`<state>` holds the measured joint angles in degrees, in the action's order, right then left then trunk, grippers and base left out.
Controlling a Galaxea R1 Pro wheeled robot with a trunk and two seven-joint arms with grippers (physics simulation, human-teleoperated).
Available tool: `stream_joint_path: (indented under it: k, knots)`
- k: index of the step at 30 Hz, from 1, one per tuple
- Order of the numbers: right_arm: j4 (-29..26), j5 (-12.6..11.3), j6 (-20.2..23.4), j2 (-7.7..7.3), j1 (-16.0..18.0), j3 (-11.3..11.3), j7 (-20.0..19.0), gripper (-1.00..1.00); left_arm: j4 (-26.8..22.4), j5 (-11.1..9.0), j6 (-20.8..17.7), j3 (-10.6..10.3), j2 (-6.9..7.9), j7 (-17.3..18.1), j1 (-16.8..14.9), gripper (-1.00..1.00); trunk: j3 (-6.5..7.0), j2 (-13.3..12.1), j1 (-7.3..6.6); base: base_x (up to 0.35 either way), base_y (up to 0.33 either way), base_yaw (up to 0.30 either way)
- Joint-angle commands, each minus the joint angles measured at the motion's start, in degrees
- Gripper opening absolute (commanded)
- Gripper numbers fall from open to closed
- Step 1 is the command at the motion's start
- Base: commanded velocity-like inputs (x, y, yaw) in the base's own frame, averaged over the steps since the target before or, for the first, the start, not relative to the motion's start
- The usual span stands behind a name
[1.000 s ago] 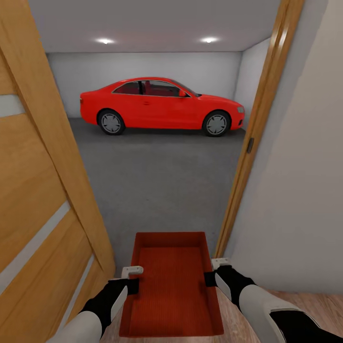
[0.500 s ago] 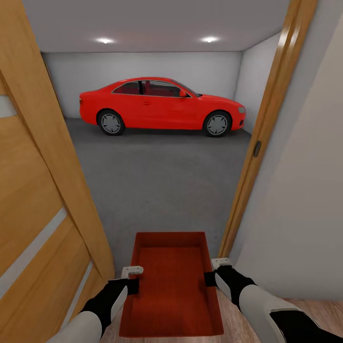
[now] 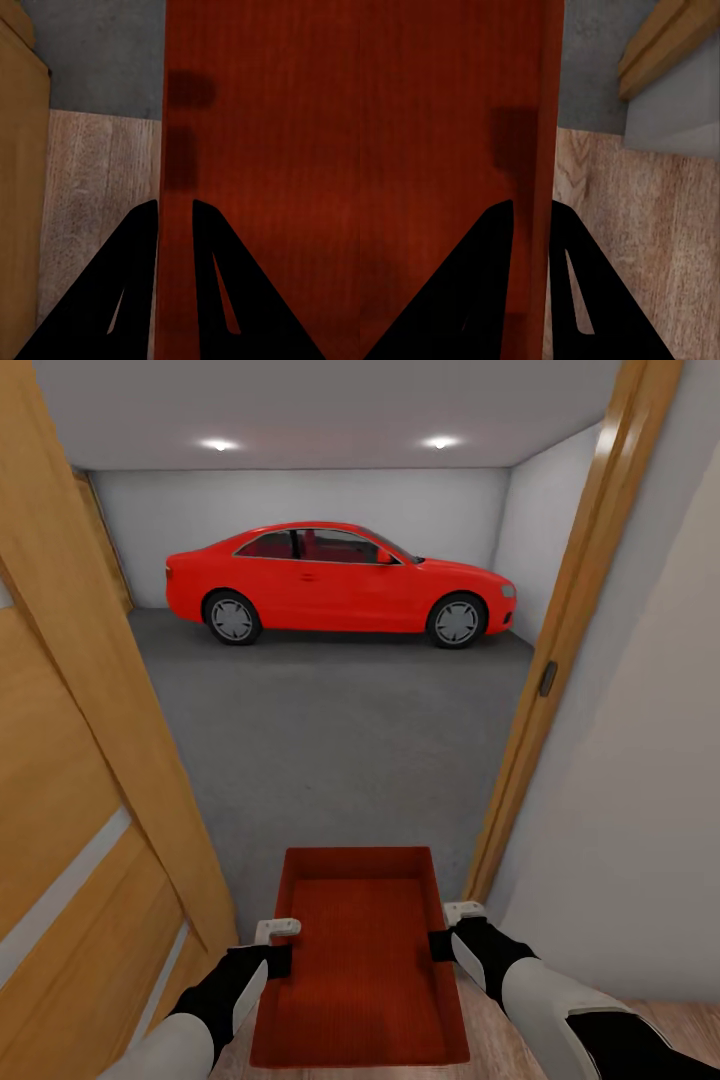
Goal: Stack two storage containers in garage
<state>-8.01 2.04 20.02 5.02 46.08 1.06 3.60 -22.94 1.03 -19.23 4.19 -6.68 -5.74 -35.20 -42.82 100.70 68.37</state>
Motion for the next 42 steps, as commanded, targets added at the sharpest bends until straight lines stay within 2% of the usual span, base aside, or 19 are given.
stream_joint_path:
  k: [1,42]
  knots:
    - [-0.3,-1.2,0.3,-0.01,0.1,3.3,-0.3,-1.00,0.1,-1.6,-0.9,-1.0,0.71,0.3,0.0,-1.00,-0.05,0.0,0.02,0.230,0.000,0.000]
    - [-0.3,-1.2,0.3,-0.01,0.1,3.3,-0.3,-1.00,0.1,-1.6,-0.9,-1.0,0.71,0.3,0.0,-1.00,-0.05,0.0,0.02,0.072,0.022,0.000]
